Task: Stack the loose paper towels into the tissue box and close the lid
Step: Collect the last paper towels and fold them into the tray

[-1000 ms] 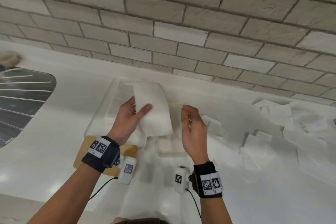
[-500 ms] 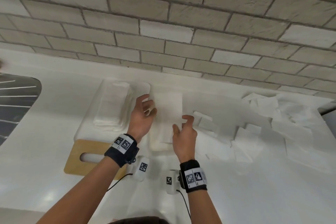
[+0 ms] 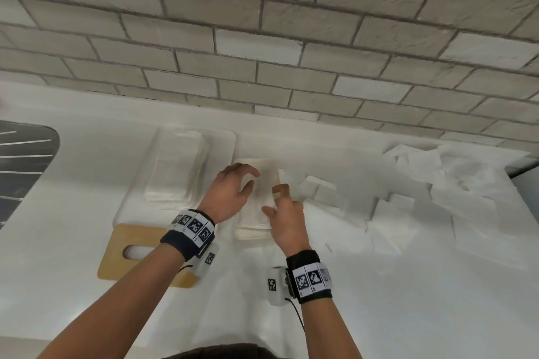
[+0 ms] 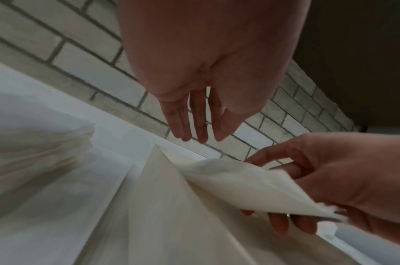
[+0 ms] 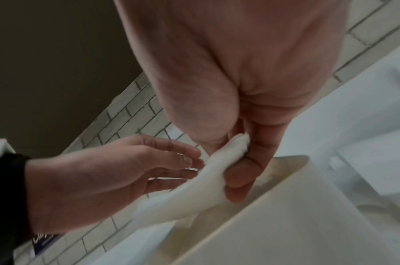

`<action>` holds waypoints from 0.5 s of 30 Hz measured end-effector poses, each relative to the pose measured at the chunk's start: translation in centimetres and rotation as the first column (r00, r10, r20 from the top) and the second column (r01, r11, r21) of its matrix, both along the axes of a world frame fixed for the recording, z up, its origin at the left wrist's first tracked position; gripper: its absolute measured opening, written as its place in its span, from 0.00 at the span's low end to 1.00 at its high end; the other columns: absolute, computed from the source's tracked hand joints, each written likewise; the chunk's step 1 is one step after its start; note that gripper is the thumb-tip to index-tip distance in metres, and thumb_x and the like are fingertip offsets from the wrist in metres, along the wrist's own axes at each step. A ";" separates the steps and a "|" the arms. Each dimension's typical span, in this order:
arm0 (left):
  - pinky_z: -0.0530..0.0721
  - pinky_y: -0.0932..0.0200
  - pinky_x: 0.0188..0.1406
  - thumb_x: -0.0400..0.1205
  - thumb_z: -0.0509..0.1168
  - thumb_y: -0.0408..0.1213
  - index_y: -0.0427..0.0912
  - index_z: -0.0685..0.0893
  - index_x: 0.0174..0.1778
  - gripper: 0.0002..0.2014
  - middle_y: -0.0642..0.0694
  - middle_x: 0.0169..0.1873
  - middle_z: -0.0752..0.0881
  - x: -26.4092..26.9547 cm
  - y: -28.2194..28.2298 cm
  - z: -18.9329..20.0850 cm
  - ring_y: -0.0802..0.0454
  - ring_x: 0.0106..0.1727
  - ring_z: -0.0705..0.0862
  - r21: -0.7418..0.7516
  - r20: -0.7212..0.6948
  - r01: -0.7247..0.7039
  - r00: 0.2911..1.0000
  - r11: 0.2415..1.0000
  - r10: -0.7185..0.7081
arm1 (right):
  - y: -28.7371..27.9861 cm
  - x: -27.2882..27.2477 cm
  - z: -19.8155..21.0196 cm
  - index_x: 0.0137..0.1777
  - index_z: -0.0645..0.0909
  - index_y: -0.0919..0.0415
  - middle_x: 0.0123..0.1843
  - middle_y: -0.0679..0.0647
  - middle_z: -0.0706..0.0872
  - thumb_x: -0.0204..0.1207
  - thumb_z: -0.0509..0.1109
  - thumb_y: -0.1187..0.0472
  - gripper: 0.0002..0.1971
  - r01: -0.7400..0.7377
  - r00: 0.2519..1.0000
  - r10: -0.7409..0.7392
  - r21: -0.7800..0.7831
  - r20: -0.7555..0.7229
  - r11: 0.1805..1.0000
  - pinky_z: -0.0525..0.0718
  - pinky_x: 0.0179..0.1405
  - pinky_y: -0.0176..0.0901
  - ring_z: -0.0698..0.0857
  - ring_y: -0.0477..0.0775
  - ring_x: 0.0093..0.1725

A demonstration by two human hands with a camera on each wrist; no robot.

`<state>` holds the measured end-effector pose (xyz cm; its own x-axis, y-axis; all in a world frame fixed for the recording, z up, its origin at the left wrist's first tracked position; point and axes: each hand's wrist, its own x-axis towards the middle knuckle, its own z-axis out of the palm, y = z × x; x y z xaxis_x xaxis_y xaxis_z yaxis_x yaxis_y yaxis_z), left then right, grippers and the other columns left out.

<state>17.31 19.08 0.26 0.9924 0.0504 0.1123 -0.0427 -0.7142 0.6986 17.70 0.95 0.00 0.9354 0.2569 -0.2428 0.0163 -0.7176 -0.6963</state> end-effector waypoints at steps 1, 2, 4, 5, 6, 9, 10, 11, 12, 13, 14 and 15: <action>0.79 0.57 0.70 0.89 0.67 0.34 0.49 0.87 0.66 0.12 0.51 0.66 0.88 0.1 0.0 0.1 0.51 0.70 0.84 0.031 -0.005 0.014 1.000 0.999 -0.013 | 0.0 0.0 0.2 0.78 0.69 0.57 0.60 0.63 0.85 0.88 0.69 0.72 0.23 -0.012 1.000 0.012 -0.006 0.004 1.000 0.77 0.36 0.23 0.82 0.38 0.43; 0.79 0.54 0.72 0.89 0.67 0.34 0.49 0.87 0.67 0.12 0.51 0.66 0.88 0.3 -0.1 0.1 0.49 0.70 0.83 0.059 -0.011 0.028 1.000 0.998 -0.028 | -0.1 -0.1 0.5 0.79 0.68 0.57 0.61 0.63 0.85 0.89 0.71 0.68 0.23 -0.027 1.000 0.028 -0.025 0.008 0.999 0.79 0.42 0.30 0.85 0.47 0.46; 0.77 0.51 0.77 0.90 0.66 0.35 0.51 0.86 0.70 0.14 0.51 0.71 0.86 0.9 -0.2 0.0 0.48 0.75 0.80 0.115 -0.067 0.103 0.993 0.988 -0.096 | -0.4 -0.4 1.0 0.81 0.67 0.57 0.60 0.63 0.87 0.88 0.75 0.59 0.26 -0.045 0.998 0.048 -0.109 0.030 0.993 0.86 0.50 0.51 0.88 0.63 0.54; 0.74 0.52 0.80 0.90 0.65 0.36 0.52 0.85 0.73 0.15 0.52 0.75 0.83 1.3 -0.3 0.0 0.49 0.78 0.77 0.145 -0.117 0.156 0.983 0.977 -0.140 | -0.7 -0.5 1.2 0.81 0.67 0.58 0.60 0.63 0.88 0.87 0.75 0.57 0.27 -0.035 0.995 0.051 -0.172 0.087 0.984 0.88 0.51 0.56 0.89 0.67 0.56; 0.71 0.54 0.82 0.91 0.64 0.37 0.53 0.84 0.75 0.17 0.53 0.79 0.80 1.9 -0.2 -0.1 0.49 0.81 0.74 0.175 -0.167 0.207 0.970 0.963 -0.178 | -1.0 -0.7 1.5 0.80 0.69 0.58 0.59 0.62 0.88 0.87 0.75 0.56 0.27 -0.004 0.985 0.043 -0.226 0.169 0.974 0.89 0.49 0.59 0.89 0.69 0.56; 0.70 0.53 0.83 0.92 0.61 0.35 0.52 0.82 0.80 0.20 0.51 0.85 0.74 3.6 -0.3 0.1 0.47 0.84 0.72 0.262 -0.262 0.340 0.926 0.903 -0.272 | -1.2 -1.4 2.0 0.73 0.78 0.60 0.61 0.59 0.85 0.88 0.71 0.62 0.15 0.008 0.918 0.084 -0.230 0.387 0.973 0.90 0.44 0.59 0.89 0.66 0.54; 0.70 0.52 0.83 0.92 0.61 0.35 0.51 0.81 0.80 0.20 0.50 0.85 0.73 4.1 -0.4 0.2 0.46 0.84 0.72 0.286 -0.307 0.391 0.902 0.875 -0.303 | -1.1 -1.6 1.9 0.70 0.81 0.60 0.61 0.59 0.85 0.89 0.68 0.62 0.12 -0.055 0.900 0.139 -0.208 0.413 0.977 0.90 0.45 0.58 0.89 0.65 0.54; 0.71 0.50 0.83 0.91 0.62 0.36 0.51 0.81 0.81 0.21 0.49 0.86 0.73 4.6 -0.5 0.2 0.45 0.84 0.72 0.305 -0.359 0.439 0.875 0.845 -0.325 | -0.9 -1.8 1.5 0.67 0.83 0.60 0.62 0.58 0.85 0.90 0.66 0.60 0.10 -0.136 0.887 0.213 -0.211 0.409 0.968 0.90 0.46 0.57 0.88 0.64 0.54; 0.71 0.48 0.83 0.91 0.64 0.38 0.52 0.79 0.82 0.22 0.49 0.86 0.72 5.0 -0.6 0.2 0.44 0.84 0.72 0.324 -0.409 0.474 0.851 0.819 -0.331 | -0.7 -2.1 1.1 0.66 0.84 0.58 0.64 0.58 0.85 0.91 0.65 0.54 0.12 -0.224 0.875 0.304 -0.243 0.377 0.944 0.90 0.49 0.57 0.88 0.63 0.57; 0.72 0.46 0.83 0.90 0.66 0.40 0.55 0.77 0.84 0.24 0.50 0.87 0.70 5.3 -0.7 0.1 0.43 0.84 0.72 0.345 -0.456 0.499 0.830 0.795 -0.322 | -0.5 -2.5 0.6 0.67 0.86 0.54 0.67 0.56 0.85 0.92 0.64 0.48 0.15 -0.308 0.856 0.399 -0.297 0.329 0.904 0.90 0.52 0.57 0.87 0.62 0.61; 0.72 0.44 0.83 0.89 0.70 0.43 0.57 0.74 0.86 0.27 0.50 0.88 0.68 5.5 -0.7 0.1 0.43 0.85 0.71 0.368 -0.498 0.521 0.810 0.770 -0.310 | -0.6 -3.1 0.1 0.68 0.86 0.49 0.70 0.54 0.84 0.91 0.62 0.41 0.18 -0.366 0.838 0.470 -0.352 0.279 0.862 0.90 0.56 0.58 0.85 0.60 0.64; 0.72 0.44 0.84 0.87 0.73 0.46 0.58 0.72 0.88 0.32 0.50 0.89 0.65 5.6 -0.7 0.0 0.42 0.85 0.71 0.386 -0.530 0.544 0.792 0.745 -0.304 | -0.8 -3.7 -0.2 0.68 0.87 0.45 0.73 0.52 0.83 0.91 0.58 0.35 0.22 -0.395 0.830 0.502 -0.379 0.244 0.837 0.89 0.58 0.58 0.83 0.58 0.67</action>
<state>22.92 18.43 0.21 0.8446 -0.3303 -0.4214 -0.2283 -0.9341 0.2746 13.95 0.15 -0.25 0.7707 0.6315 -0.0856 0.5715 -0.7443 -0.3457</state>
